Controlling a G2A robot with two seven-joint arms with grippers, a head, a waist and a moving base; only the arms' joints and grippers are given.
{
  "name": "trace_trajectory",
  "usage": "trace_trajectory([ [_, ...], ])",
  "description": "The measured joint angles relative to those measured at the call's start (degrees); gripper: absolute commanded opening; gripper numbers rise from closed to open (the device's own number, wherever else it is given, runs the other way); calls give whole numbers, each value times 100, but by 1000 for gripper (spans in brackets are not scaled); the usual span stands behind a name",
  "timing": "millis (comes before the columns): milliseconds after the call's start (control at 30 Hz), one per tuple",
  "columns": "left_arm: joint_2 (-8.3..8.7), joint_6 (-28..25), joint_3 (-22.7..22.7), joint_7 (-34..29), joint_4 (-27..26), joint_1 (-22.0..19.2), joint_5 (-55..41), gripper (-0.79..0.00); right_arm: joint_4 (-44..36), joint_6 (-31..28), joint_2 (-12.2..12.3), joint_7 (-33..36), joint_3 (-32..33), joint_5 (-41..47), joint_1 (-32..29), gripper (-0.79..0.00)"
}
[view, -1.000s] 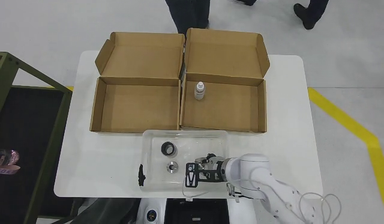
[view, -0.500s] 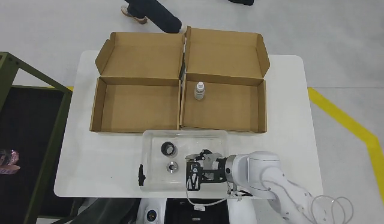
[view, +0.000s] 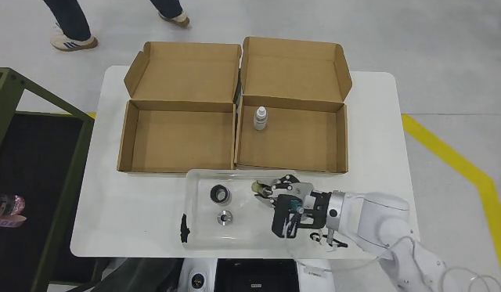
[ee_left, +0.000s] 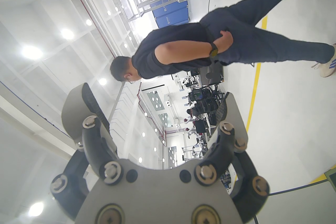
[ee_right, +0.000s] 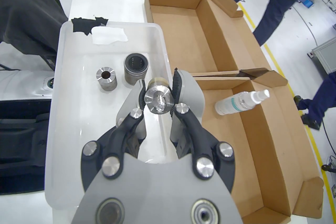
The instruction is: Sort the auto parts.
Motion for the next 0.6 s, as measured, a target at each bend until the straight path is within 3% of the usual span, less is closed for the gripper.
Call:
trace_trajectory([
  [300,0,0,0,0,0,0,0,0,-204,74,123,-710,1042,14,-690,-785],
  [600,0,0,0,0,0,0,0,0,-112,227,151,-1211,1356,106,-827,-785],
])
